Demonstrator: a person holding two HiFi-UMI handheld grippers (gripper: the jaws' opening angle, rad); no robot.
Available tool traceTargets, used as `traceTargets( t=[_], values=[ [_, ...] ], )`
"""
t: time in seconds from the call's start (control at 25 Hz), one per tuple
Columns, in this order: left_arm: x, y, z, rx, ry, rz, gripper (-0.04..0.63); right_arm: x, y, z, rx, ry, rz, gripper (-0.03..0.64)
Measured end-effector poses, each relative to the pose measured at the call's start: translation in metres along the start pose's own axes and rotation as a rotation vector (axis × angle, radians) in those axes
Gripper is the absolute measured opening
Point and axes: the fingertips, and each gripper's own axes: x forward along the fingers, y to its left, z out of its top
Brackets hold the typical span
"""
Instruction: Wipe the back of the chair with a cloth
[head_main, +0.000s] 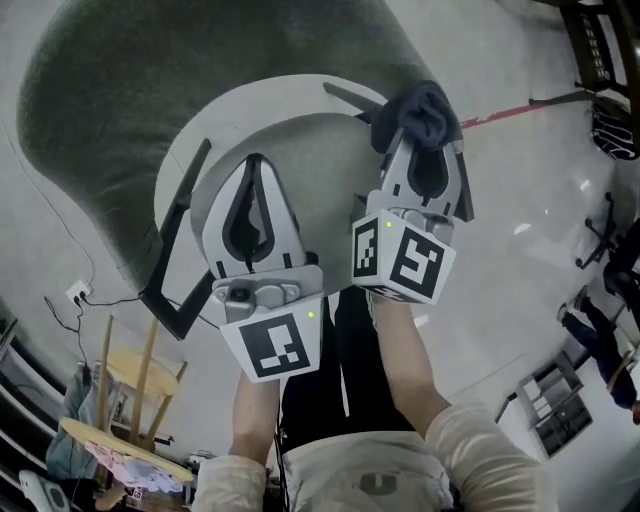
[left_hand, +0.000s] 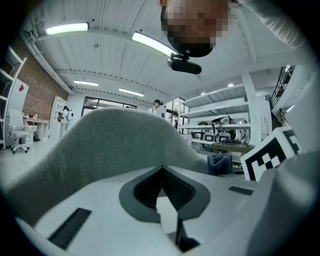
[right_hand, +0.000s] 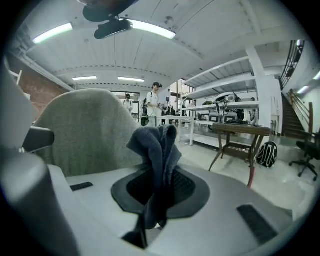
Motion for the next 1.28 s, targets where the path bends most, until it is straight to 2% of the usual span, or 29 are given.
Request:
traceTargets(
  t=[0.2, 0.48, 0.6, 0.72, 0.88, 1.0, 1.16, 1.28],
  values=[
    [0.002, -0.015, 0.000, 0.003, -0.002, -0.028, 0.015, -0.017, -0.017, -0.007, 0.014, 0.013, -0.049, 0.057],
    [-0.004, -0.020, 0.001, -0.010, -0.003, -0.024, 0.015, -0.030, -0.031, -0.025, 0.064, 0.062, -0.101, 0.057],
    [-0.010, -0.016, 0.001, -0.028, -0.005, -0.002, 0.015, -0.034, -0.034, -0.030, 0.071, 0.083, -0.095, 0.057],
    [-0.014, -0.011, 0.010, -0.062, -0.020, 0.019, 0.015, -0.036, -0.028, -0.017, 0.048, 0.059, -0.051, 0.057],
    [-0.027, 0.002, 0.046, -0.038, -0.059, 0.062, 0.015, -0.041, 0.006, 0.031, 0.032, -0.006, 0.079, 0.057],
    [-0.040, 0.015, 0.091, -0.026, -0.099, 0.110, 0.015, -0.048, 0.037, 0.093, 0.026, -0.073, 0.196, 0.057],
    [-0.069, 0.027, 0.166, -0.029, -0.135, 0.156, 0.015, -0.078, 0.067, 0.189, 0.014, -0.141, 0.291, 0.057],
    [-0.094, 0.024, 0.218, -0.046, -0.147, 0.183, 0.015, -0.108, 0.087, 0.247, 0.017, -0.157, 0.415, 0.057]
  ],
)
